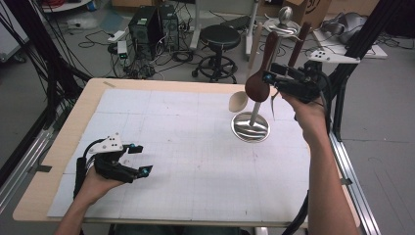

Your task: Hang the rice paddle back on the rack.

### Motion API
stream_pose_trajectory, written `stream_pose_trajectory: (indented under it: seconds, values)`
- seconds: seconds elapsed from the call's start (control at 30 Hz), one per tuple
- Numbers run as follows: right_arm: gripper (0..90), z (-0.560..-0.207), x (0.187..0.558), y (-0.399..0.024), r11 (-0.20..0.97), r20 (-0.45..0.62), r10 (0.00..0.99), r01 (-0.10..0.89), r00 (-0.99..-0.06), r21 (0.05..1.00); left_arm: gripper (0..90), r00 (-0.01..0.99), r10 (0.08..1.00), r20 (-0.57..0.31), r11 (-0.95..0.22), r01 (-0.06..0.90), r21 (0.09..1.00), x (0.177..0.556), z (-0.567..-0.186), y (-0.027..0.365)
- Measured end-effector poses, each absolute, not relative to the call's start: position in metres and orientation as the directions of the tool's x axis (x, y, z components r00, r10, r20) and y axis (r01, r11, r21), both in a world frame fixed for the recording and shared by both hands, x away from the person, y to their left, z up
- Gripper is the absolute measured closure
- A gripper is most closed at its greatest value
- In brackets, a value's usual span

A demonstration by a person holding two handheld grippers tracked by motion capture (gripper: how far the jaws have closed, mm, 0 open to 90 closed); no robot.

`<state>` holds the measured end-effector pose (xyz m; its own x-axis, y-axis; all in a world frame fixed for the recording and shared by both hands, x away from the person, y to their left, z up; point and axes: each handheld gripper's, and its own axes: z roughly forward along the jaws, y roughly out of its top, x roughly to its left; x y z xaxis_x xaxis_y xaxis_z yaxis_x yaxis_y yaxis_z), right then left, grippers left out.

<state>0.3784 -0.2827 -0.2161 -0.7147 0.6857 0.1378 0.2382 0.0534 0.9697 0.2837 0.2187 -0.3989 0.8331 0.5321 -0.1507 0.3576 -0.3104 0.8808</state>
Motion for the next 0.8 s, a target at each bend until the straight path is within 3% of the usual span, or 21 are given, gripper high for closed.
stream_pose_trajectory:
  seconds: [0.8]
  values:
    - [28.8, -0.229, 0.356, -0.269, 0.051, 0.12, 0.657, 0.203, -0.744, 0.978, 16.8, 0.831, 0.535, -0.152, -0.312, 0.362, 0.879, 0.285, -0.399, 0.22]
